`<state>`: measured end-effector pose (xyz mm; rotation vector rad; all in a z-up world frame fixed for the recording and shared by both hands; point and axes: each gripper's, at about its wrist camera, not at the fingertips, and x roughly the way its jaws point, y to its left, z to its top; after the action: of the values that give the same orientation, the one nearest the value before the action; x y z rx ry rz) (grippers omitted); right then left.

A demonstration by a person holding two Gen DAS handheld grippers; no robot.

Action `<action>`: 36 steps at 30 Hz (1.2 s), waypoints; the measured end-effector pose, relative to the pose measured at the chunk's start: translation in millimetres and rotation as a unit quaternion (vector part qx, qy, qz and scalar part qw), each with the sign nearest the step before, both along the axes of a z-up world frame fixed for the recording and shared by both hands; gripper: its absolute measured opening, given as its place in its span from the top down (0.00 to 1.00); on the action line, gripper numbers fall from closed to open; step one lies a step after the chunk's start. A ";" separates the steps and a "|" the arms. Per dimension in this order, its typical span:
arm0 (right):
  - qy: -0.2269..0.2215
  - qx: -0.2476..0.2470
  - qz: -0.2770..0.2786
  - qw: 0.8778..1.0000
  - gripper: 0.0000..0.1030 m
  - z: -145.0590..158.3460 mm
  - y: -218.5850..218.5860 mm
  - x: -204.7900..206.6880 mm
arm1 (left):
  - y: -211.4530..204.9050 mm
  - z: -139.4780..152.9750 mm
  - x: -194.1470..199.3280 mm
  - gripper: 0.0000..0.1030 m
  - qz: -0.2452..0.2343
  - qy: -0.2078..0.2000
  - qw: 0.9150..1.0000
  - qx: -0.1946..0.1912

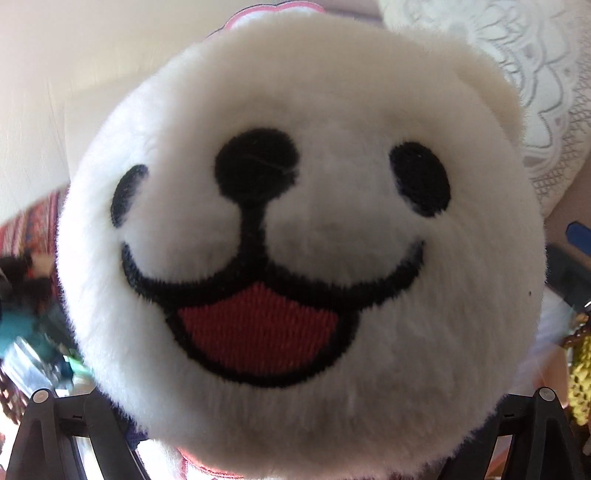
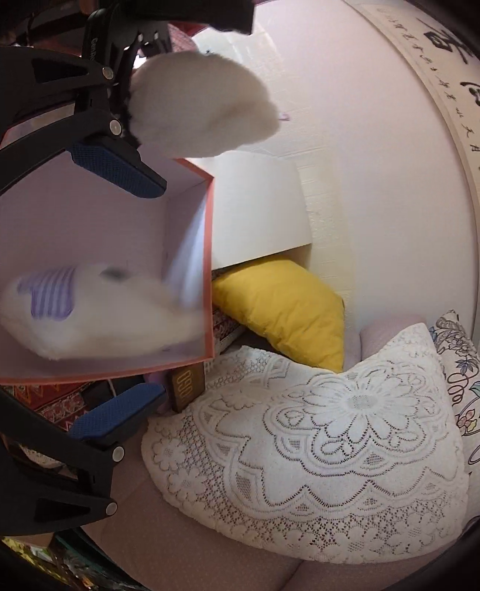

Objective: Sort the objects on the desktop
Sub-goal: 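Carry both white plush toys up toward the orange box with both tools, then lower both plush toys into the orange box and open both tools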

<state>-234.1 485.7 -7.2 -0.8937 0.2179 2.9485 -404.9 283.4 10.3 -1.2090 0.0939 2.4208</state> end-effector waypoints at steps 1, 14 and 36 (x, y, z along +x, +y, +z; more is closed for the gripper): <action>0.003 -0.003 -0.001 1.000 0.01 -1.2 1.3 -5.3 | -3.6 -1.3 -2.6 0.09 0.000 0.003 1.000 -0.001; -0.016 -0.186 0.175 0.967 0.01 12.4 -43.2 -14.3 | -12.8 2.0 -7.6 0.09 -0.070 0.045 0.997 -0.001; -0.095 -0.333 0.068 0.935 0.34 -65.7 -14.5 -122.6 | -125.5 79.0 37.3 0.00 -0.066 0.320 0.945 -0.033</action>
<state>-356.7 471.2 -73.0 -1.2878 1.2421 2.8936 -367.7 158.0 89.3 -0.3775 0.4329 2.6032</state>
